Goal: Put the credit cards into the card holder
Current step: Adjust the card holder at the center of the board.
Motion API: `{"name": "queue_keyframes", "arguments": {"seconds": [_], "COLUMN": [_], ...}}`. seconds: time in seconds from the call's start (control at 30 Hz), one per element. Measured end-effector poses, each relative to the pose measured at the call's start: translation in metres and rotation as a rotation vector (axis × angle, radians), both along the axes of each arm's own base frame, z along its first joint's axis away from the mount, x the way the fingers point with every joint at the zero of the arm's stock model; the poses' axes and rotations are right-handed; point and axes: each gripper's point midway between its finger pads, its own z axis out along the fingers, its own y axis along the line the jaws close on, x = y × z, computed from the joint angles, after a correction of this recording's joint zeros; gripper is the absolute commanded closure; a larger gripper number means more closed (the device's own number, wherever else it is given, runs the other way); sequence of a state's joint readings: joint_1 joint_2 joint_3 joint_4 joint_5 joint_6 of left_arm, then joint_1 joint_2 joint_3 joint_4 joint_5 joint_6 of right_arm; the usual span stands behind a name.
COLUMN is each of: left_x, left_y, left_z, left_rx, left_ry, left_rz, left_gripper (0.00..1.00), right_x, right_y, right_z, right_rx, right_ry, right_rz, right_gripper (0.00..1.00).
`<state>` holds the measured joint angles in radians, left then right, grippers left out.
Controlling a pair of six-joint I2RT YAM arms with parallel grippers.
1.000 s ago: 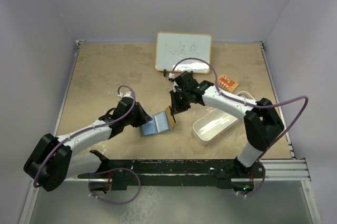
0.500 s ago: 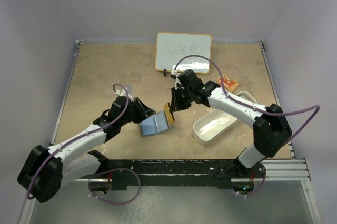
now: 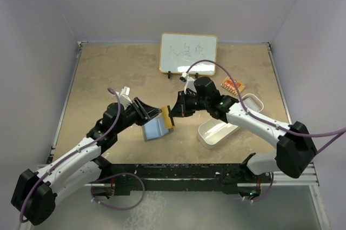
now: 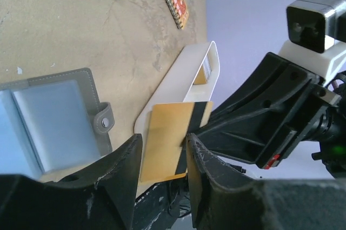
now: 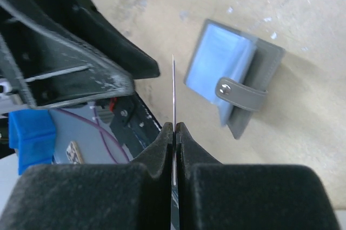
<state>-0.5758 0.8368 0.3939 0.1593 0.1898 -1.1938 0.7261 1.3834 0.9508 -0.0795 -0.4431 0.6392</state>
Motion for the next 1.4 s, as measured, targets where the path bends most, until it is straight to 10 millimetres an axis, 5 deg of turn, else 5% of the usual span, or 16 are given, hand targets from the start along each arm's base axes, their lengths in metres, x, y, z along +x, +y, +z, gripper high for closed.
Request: {"name": "queue_keyframes", "arguments": {"seconds": [0.23, 0.43, 0.97, 1.4], "left_x": [0.000, -0.004, -0.006, -0.004], "left_y": [0.010, 0.026, 0.050, 0.052], "left_z": [-0.019, -0.047, -0.044, -0.070], "left_rx": [0.066, 0.150, 0.191, 0.234], "left_ry": [0.025, 0.103, 0.090, 0.142], "left_rz": [0.038, 0.096, 0.199, 0.206], "left_gripper": [0.66, 0.63, 0.60, 0.57], "right_x": [0.005, 0.012, 0.016, 0.019], "right_y": [0.010, 0.018, 0.030, 0.023], "right_z": [0.020, 0.000, -0.070, -0.084], "right_rx": [0.089, 0.075, 0.000, -0.025], "right_ry": [-0.040, 0.000, 0.151, 0.183], "right_rz": [0.002, -0.006, 0.005, 0.004], "right_gripper": [1.00, 1.00, 1.00, 1.00]}}
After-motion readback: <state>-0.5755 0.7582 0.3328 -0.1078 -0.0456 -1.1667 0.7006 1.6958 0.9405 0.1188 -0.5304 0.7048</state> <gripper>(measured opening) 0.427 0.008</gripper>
